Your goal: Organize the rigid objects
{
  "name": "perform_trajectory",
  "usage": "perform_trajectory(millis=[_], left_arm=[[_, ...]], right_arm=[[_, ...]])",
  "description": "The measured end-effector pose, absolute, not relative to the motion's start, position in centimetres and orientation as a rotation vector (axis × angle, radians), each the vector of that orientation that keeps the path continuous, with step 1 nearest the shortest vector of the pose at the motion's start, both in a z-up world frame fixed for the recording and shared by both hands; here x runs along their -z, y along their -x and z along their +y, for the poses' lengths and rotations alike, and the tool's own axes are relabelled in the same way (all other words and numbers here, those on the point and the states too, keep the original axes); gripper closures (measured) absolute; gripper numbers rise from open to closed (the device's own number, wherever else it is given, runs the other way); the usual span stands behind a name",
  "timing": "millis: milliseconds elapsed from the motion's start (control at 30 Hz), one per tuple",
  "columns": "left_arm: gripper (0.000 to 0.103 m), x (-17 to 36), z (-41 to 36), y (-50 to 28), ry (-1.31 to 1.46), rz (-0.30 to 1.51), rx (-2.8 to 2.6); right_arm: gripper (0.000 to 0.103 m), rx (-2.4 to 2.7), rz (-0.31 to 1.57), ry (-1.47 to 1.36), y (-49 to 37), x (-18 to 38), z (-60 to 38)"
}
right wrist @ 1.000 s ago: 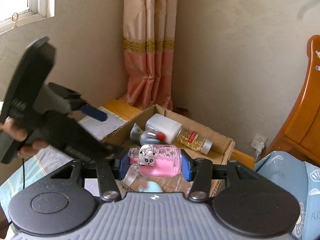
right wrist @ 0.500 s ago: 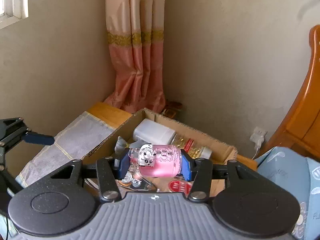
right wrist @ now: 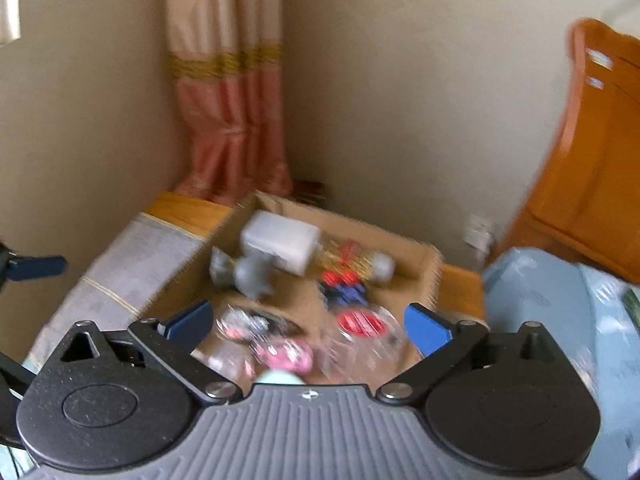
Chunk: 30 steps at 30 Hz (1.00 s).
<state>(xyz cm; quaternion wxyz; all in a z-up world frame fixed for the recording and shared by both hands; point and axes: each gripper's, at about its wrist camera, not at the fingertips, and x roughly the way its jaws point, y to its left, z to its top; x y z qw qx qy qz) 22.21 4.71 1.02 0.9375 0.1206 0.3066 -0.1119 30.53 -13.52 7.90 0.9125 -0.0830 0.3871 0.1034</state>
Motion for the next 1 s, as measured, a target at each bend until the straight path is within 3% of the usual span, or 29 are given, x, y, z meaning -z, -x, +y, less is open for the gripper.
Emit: perform_trajectory(millis=[367, 1000], left_arm=[[0.001, -1.1, 3.0, -17.5, -0.045, 0.788, 0.075], [0.001, -3.8, 1.3, -14.0, -0.120, 0.746, -0.006]], right_arm=[[0.000, -0.034, 0.927, 0.049, -21.5, -3.1, -15.5], [0.000, 0.011, 0.831, -0.005, -16.6, -5.8, -16.5]])
